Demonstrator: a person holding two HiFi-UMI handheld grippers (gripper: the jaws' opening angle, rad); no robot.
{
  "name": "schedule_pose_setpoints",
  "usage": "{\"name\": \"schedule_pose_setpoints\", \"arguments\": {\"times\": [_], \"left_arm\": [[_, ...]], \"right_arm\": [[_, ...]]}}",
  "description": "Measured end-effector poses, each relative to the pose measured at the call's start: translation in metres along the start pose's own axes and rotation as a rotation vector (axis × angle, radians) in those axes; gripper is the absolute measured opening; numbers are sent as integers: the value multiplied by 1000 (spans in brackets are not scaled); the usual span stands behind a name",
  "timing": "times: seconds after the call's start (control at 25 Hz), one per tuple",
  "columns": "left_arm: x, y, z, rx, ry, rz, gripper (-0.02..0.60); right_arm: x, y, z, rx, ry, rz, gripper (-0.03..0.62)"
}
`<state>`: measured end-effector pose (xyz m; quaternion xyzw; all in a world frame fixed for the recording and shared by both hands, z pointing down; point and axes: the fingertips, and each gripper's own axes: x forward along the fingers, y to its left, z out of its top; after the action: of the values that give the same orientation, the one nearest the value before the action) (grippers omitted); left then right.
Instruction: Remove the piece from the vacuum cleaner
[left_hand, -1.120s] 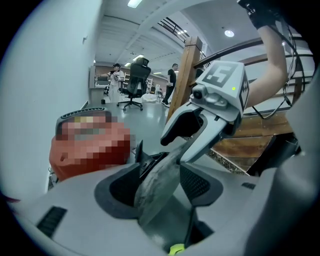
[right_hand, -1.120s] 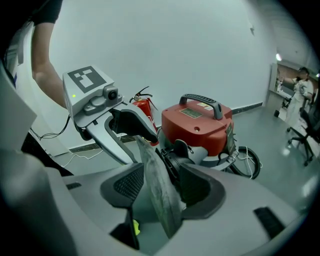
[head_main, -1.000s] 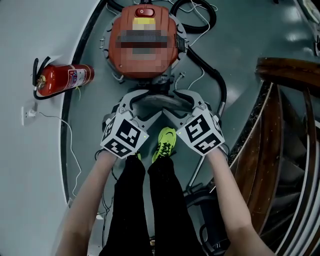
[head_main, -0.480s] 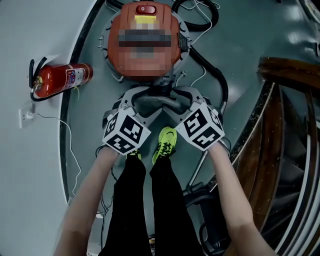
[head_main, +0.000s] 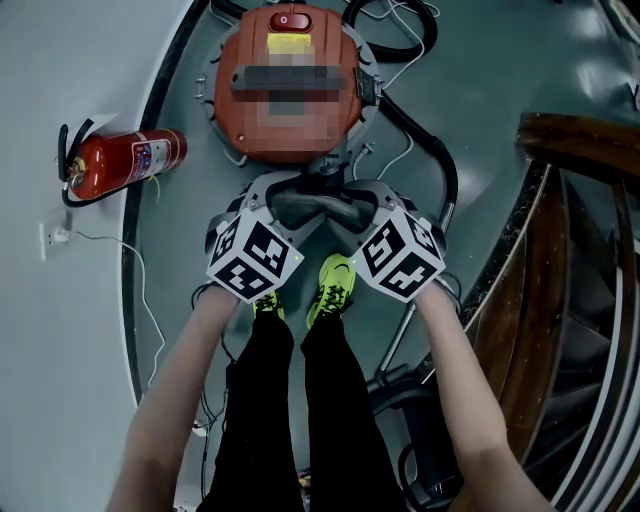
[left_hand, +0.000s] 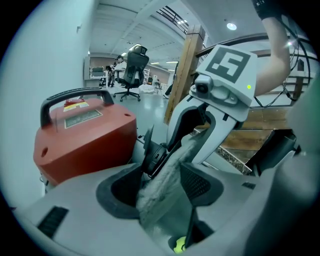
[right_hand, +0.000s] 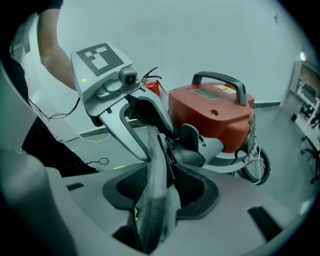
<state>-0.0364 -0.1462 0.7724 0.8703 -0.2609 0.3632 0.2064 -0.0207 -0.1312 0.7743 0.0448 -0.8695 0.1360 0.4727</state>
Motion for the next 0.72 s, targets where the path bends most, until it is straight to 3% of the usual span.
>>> {"name": "schedule_pose_setpoints", "arguments": {"times": [0.24,0.72], "left_arm": [[0,-7,-2,26,21,-13,198],[-5,-6,-3,-9,6,-16,129]], "right_arm": [[0,1,0,1,-2,1,160],[-2,2,0,12,-20,-3,106]]}}
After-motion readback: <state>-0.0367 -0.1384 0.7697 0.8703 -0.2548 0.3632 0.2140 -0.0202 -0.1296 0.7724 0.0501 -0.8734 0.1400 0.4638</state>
